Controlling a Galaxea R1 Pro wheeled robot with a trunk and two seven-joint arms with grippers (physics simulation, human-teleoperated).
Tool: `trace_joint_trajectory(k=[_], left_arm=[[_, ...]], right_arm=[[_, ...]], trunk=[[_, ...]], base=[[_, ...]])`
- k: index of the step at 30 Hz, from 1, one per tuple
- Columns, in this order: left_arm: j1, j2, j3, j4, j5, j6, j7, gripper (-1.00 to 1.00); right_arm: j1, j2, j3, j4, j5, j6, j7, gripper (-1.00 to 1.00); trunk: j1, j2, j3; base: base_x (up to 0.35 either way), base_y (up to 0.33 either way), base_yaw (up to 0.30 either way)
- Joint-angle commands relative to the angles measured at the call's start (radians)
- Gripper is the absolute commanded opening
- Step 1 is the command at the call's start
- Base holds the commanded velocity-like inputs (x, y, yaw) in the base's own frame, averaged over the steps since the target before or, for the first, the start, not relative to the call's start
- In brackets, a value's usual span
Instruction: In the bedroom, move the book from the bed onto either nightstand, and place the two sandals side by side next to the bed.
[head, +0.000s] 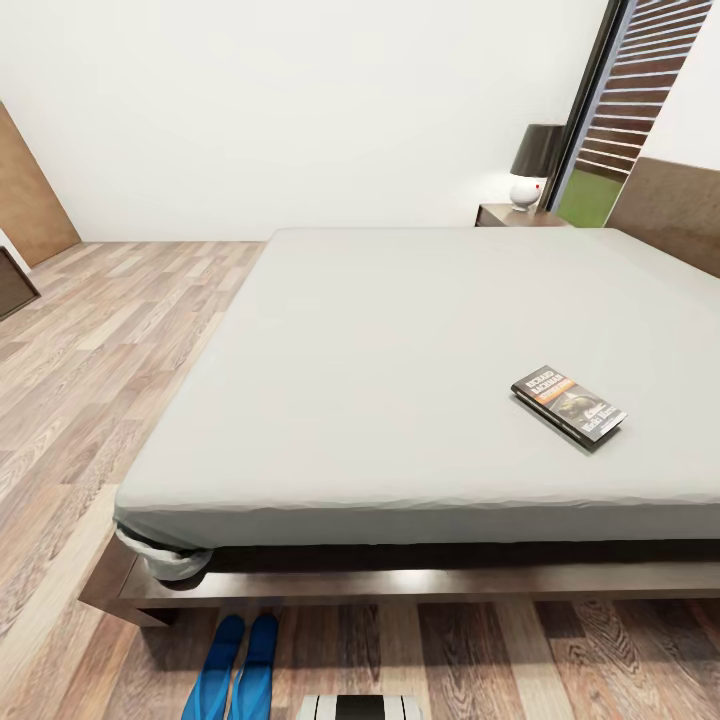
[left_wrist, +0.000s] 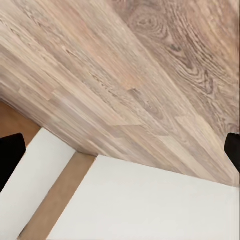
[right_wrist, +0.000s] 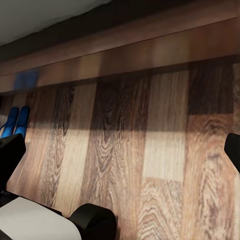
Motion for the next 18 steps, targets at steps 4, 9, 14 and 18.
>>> trace_joint_trajectory(k=[4, 9, 14, 18], left_arm=[[-0.001, 0.000, -0.008, 0.000, 0.062, -0.002, -0.002, 1.00], [-0.002, 0.002, 0.020, 0.001, 0.130, -0.002, -0.008, 1.00], [0.000, 0.003, 0.123, -0.001, 0.313, -0.011, -0.013, 1.00], [0.000, 0.001, 0.153, 0.000, 0.372, -0.029, -0.007, 1.00]], right_arm=[[-0.001, 0.000, -0.003, -0.001, 0.006, 0.010, 0.006, 1.00], [-0.001, 0.000, -0.004, -0.001, 0.006, 0.010, 0.006, 1.00], [-0.001, 0.000, -0.005, -0.001, 0.006, 0.010, 0.006, 1.00], [-0.001, 0.000, -0.005, 0.000, 0.006, 0.011, 0.006, 1.00]], trunk=[[0.000, 0.000, -0.001], [0.000, 0.000, -0.001], [0.000, 0.000, -0.001], [0.000, 0.000, -0.001]], base=[[0.000, 0.000, 0.000], [0.000, 0.000, 0.000], [0.000, 0.000, 0.000], [0.000, 0.000, 0.000]])
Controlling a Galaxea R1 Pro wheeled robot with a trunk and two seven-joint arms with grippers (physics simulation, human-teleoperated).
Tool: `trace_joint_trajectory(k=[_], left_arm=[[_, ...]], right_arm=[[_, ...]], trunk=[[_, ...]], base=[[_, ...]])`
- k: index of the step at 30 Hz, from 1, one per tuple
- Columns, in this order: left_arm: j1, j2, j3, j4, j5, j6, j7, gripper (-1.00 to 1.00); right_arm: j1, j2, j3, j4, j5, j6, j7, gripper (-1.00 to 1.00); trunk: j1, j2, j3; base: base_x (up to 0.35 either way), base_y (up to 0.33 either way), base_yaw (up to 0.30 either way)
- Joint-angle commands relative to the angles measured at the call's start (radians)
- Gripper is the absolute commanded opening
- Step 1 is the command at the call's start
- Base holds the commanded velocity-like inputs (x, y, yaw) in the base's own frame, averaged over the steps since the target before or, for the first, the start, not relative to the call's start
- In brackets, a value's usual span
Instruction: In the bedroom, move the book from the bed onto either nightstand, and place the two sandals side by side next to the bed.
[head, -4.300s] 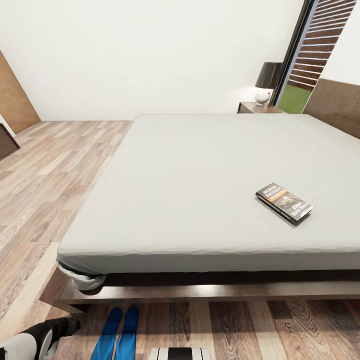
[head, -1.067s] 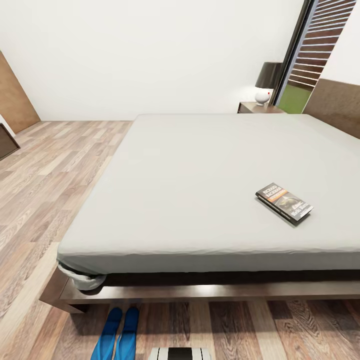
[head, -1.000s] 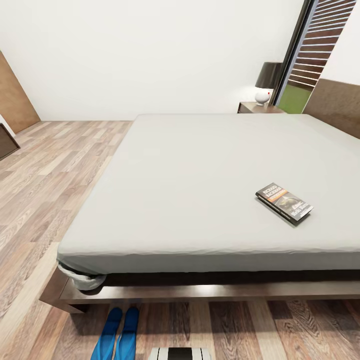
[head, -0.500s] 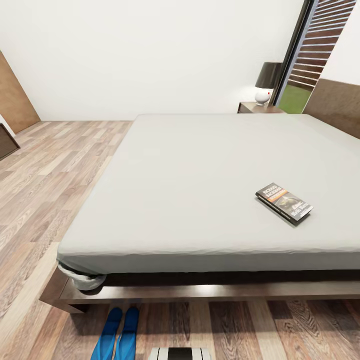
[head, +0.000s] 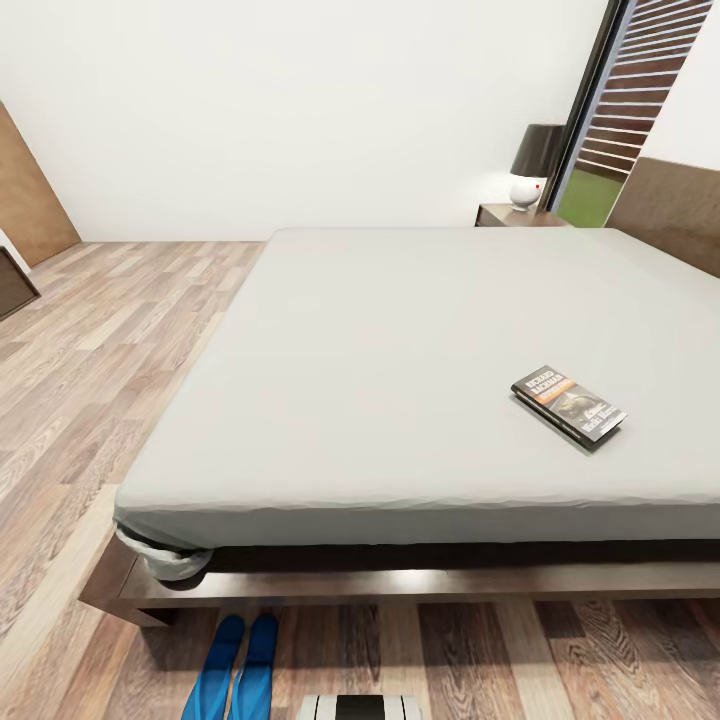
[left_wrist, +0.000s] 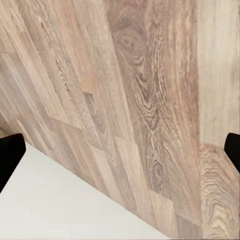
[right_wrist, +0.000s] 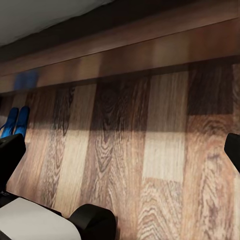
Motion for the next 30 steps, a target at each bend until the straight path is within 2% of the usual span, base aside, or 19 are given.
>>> trace_joint_trajectory(k=[1, 8, 11, 14, 21, 27, 28, 30], left_arm=[[0.000, 0.000, -0.002, 0.000, 0.021, -0.005, 0.000, 1.00], [0.003, -0.004, 0.022, 0.001, 0.065, -0.048, 0.006, 1.00], [0.004, -0.020, 0.027, 0.001, 0.078, -0.056, 0.006, 1.00], [0.006, -0.042, 0.027, 0.001, 0.081, -0.067, 0.007, 1.00], [0.011, -0.060, 0.031, 0.002, 0.087, -0.068, 0.012, 1.00], [0.014, -0.063, 0.035, 0.002, 0.149, -0.072, 0.013, 1.00], [0.014, -0.063, 0.035, 0.002, 0.149, -0.072, 0.013, 1.00], [0.015, -0.063, 0.035, 0.002, 0.181, -0.077, 0.016, 1.00]], right_arm=[[-0.001, 0.000, -0.003, 0.000, 0.006, 0.010, 0.006, 1.00], [-0.001, 0.001, -0.004, 0.000, 0.006, 0.010, 0.006, 1.00], [-0.001, 0.001, -0.004, 0.000, 0.006, 0.010, 0.006, 1.00], [-0.001, 0.001, -0.003, 0.000, 0.006, 0.010, 0.006, 1.00], [-0.001, 0.001, -0.003, 0.000, 0.006, 0.010, 0.006, 1.00], [-0.001, 0.002, -0.003, -0.001, 0.006, 0.010, 0.006, 1.00], [-0.001, 0.002, -0.003, -0.001, 0.006, 0.010, 0.006, 1.00], [-0.001, 0.002, -0.003, -0.001, 0.006, 0.010, 0.006, 1.00]], trunk=[[0.000, 0.000, -0.001], [0.000, 0.000, -0.001], [0.000, 0.000, -0.001], [0.000, 0.000, -0.001], [0.000, 0.000, -0.001], [0.000, 0.000, -0.001], [0.000, 0.000, -0.001], [0.000, 0.000, -0.001]], base=[[0.000, 0.000, 0.000], [0.000, 0.000, 0.000], [0.000, 0.000, 0.000], [0.000, 0.000, 0.000], [0.000, 0.000, 0.000], [0.000, 0.000, 0.000], [0.000, 0.000, 0.000], [0.000, 0.000, 0.000]])
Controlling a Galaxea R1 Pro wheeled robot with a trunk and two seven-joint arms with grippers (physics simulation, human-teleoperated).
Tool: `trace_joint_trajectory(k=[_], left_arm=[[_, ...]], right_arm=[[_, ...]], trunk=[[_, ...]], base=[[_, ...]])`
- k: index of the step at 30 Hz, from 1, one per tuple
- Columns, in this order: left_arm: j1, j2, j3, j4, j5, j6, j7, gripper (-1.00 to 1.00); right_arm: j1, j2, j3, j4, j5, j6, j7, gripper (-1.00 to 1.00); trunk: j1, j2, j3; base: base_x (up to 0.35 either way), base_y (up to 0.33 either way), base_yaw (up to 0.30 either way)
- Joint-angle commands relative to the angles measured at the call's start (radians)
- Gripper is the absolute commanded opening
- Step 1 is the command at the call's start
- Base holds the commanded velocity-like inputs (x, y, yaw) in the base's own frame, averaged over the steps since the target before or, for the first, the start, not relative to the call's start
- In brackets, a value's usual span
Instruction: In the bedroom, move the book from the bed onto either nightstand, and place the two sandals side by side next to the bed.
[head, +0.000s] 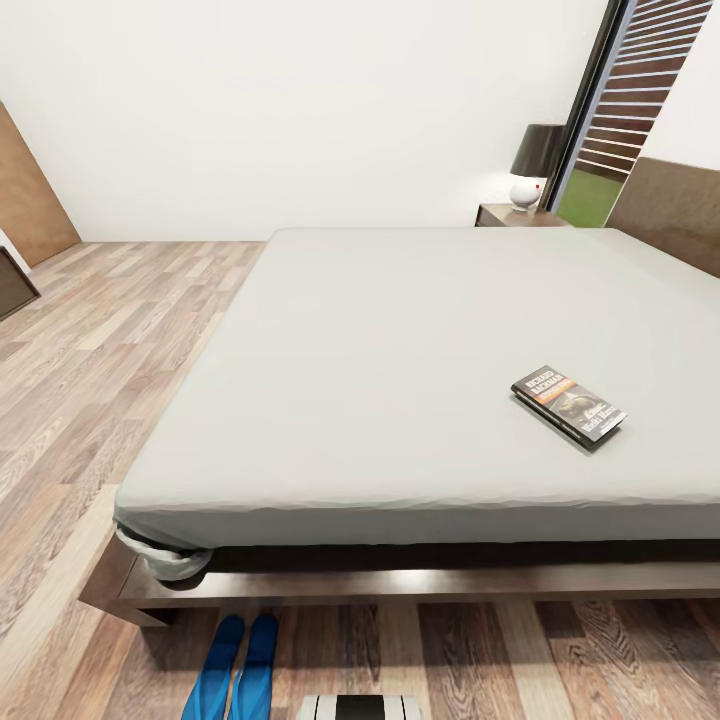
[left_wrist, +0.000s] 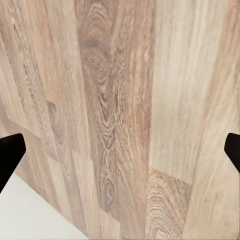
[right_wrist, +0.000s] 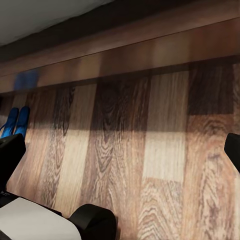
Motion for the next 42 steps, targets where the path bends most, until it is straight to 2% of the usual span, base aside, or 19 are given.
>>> trace_joint_trajectory(k=[1, 11, 18, 27, 29, 31, 32, 35, 37, 42], left_arm=[[0.000, 0.000, -0.008, 0.000, 0.018, 0.002, 0.001, 1.00], [0.001, 0.002, -0.009, 0.001, 0.089, -0.008, 0.002, 1.00], [0.007, 0.002, -0.010, 0.001, 0.103, -0.085, 0.002, 1.00], [0.016, 0.003, -0.007, 0.001, 0.120, -0.093, -0.003, 1.00], [0.017, 0.004, -0.007, 0.001, 0.146, -0.086, -0.004, 1.00], [0.018, 0.005, -0.007, 0.001, 0.189, -0.078, -0.004, 1.00], [0.018, 0.005, -0.007, 0.001, 0.189, -0.078, -0.004, 1.00], [0.019, 0.005, -0.007, 0.001, 0.263, -0.069, -0.002, 1.00], [0.020, 0.005, -0.007, 0.001, 0.298, -0.065, 0.001, 1.00], [0.021, 0.005, -0.008, 0.001, 0.339, -0.063, 0.045, 1.00]], right_arm=[[-0.001, 0.000, -0.003, 0.000, 0.006, 0.011, 0.006, 1.00], [-0.001, 0.000, -0.003, -0.001, 0.006, 0.011, 0.006, 1.00], [-0.001, 0.000, -0.003, 0.000, 0.006, 0.011, 0.006, 1.00], [-0.001, 0.000, -0.003, 0.000, 0.006, 0.011, 0.006, 1.00], [-0.001, 0.000, -0.003, -0.001, 0.006, 0.011, 0.006, 1.00], [-0.001, 0.000, -0.003, -0.001, 0.006, 0.011, 0.006, 1.00], [-0.001, 0.000, -0.003, -0.001, 0.006, 0.011, 0.006, 1.00], [-0.001, 0.000, -0.003, -0.001, 0.006, 0.011, 0.006, 1.00], [-0.001, 0.000, -0.003, -0.001, 0.006, 0.011, 0.006, 1.00], [-0.001, 0.000, -0.003, -0.001, 0.006, 0.011, 0.006, 1.00]], trunk=[[0.000, 0.000, -0.001], [0.000, 0.000, -0.001], [0.000, 0.000, -0.001], [0.000, 0.000, -0.001], [0.000, 0.000, -0.001], [0.000, 0.000, -0.001], [0.000, 0.000, -0.001], [0.000, 0.000, -0.001], [0.000, 0.000, -0.001], [0.000, 0.000, -0.001]], base=[[0.000, 0.000, 0.000], [0.000, 0.000, 0.000], [0.000, 0.000, 0.000], [0.000, 0.000, 0.000], [0.000, 0.000, 0.000], [0.000, 0.000, 0.000], [0.000, 0.000, 0.000], [0.000, 0.000, 0.000], [0.000, 0.000, 0.000], [0.000, 0.000, 0.000]])
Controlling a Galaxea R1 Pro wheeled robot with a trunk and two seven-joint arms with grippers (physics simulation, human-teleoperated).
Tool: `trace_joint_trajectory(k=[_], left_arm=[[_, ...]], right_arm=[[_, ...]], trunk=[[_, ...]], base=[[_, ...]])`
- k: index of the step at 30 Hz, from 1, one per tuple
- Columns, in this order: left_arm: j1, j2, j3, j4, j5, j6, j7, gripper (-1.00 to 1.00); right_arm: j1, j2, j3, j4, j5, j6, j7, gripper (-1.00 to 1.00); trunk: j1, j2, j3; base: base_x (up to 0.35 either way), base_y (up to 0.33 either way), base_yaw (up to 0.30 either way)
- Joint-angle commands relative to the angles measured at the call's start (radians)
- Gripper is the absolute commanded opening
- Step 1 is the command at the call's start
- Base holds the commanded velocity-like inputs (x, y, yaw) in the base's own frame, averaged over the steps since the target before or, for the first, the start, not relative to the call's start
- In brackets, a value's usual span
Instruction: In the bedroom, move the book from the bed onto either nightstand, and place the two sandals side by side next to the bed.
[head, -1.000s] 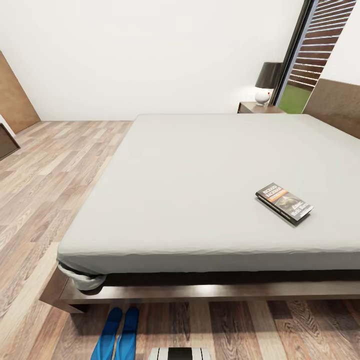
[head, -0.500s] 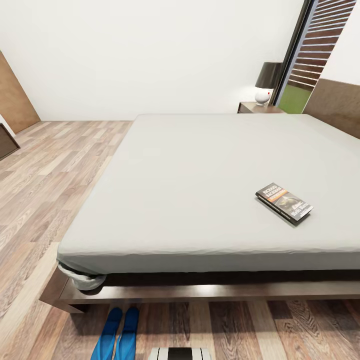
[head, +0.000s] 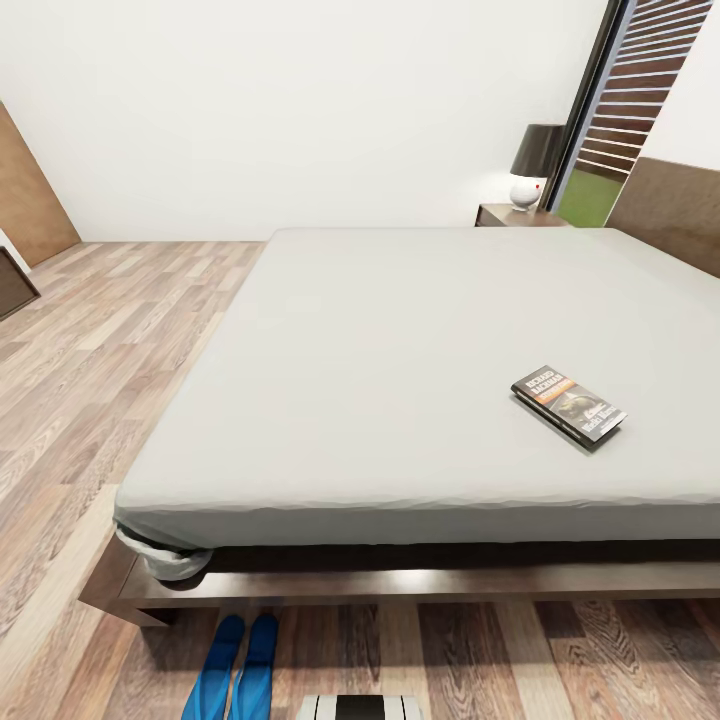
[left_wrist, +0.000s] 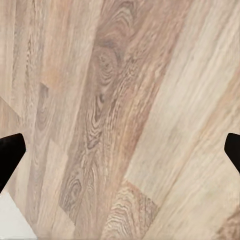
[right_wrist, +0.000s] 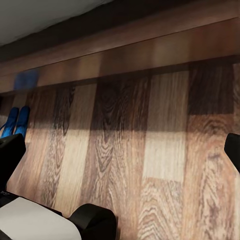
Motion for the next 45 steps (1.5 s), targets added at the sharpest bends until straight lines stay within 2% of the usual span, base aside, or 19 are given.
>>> trace_joint_trajectory(k=[1, 11, 37, 45], left_arm=[[0.000, 0.000, -0.009, 0.000, 0.011, 0.000, 0.016, 1.00], [0.000, -0.003, -0.011, -0.001, 0.025, -0.005, 0.074, 1.00], [-0.001, -0.006, -0.013, -0.001, 0.029, -0.012, 0.088, 1.00], [0.000, -0.006, -0.013, -0.001, 0.029, -0.012, 0.086, 1.00]], right_arm=[[-0.001, 0.000, -0.003, -0.001, 0.006, 0.011, 0.006, 1.00], [-0.001, 0.001, -0.002, -0.001, 0.006, 0.011, 0.006, 1.00], [-0.002, 0.001, -0.002, -0.001, 0.006, 0.011, 0.006, 1.00], [-0.002, 0.000, -0.002, -0.001, 0.006, 0.011, 0.006, 1.00]], trunk=[[0.000, 0.000, -0.001], [0.000, 0.000, -0.001], [0.000, 0.000, -0.001], [-0.004, 0.002, 0.030]], base=[[0.000, 0.000, 0.000], [0.000, 0.000, 0.000], [0.000, 0.000, 0.000], [0.000, 0.000, 0.000]])
